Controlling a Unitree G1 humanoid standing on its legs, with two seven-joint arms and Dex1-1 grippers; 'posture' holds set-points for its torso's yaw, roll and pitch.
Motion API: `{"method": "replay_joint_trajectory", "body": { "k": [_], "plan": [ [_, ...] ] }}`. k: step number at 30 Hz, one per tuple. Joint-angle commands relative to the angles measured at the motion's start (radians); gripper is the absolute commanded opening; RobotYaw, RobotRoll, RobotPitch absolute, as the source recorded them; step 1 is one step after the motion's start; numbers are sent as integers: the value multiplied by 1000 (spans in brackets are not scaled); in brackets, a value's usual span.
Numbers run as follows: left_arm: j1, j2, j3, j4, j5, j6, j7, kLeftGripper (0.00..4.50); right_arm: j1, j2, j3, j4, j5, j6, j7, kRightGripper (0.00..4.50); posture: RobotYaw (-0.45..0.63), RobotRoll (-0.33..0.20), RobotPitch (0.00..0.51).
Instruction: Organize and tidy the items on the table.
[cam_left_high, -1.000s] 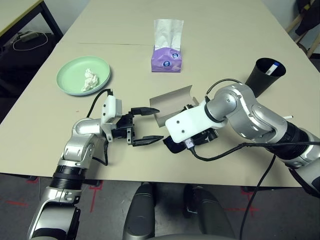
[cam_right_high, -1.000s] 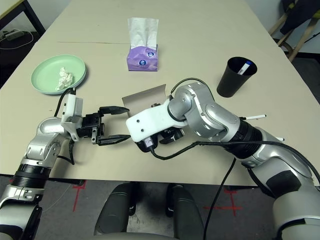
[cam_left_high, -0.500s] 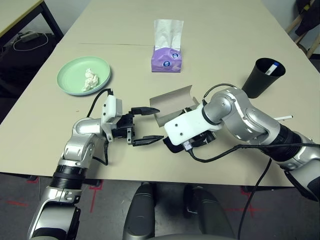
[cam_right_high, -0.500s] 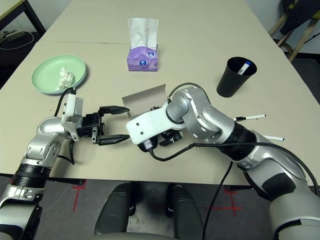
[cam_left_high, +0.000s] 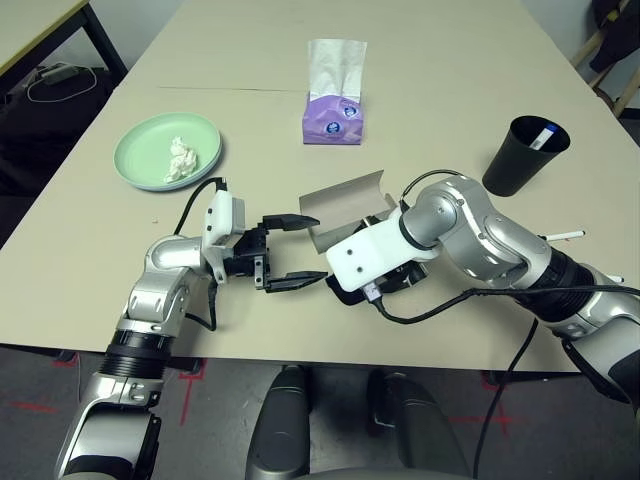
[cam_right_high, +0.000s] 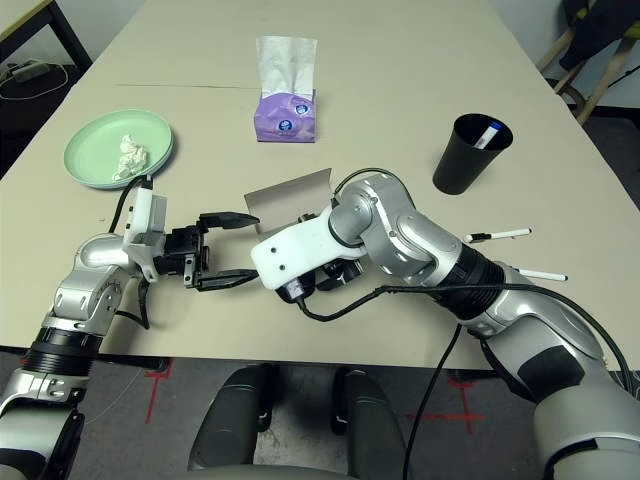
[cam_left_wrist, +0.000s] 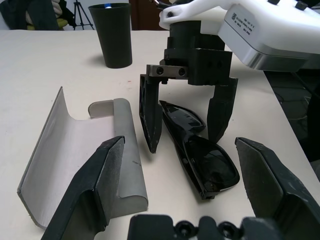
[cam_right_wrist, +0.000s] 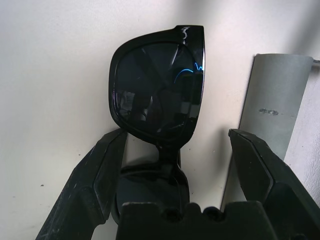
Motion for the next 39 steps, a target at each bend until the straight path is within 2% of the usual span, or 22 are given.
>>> {"method": "replay_joint_trajectory", "body": {
  "k": [1,15,39],
  "plan": [
    [7,9,-18,-15,14,-9,-5,4475,-26,17,-16,14,1,2,4,4500,207,0,175],
    [6,9,-18,-7,22,-21,-4,4475,-57,19,-27,6,13,37,58,4500,205,0,171],
    [-10,8,-18,14,27,-29,-9,4475,-86,68,4,18,25,361,87,4500,193,0,170]
  ]
}}
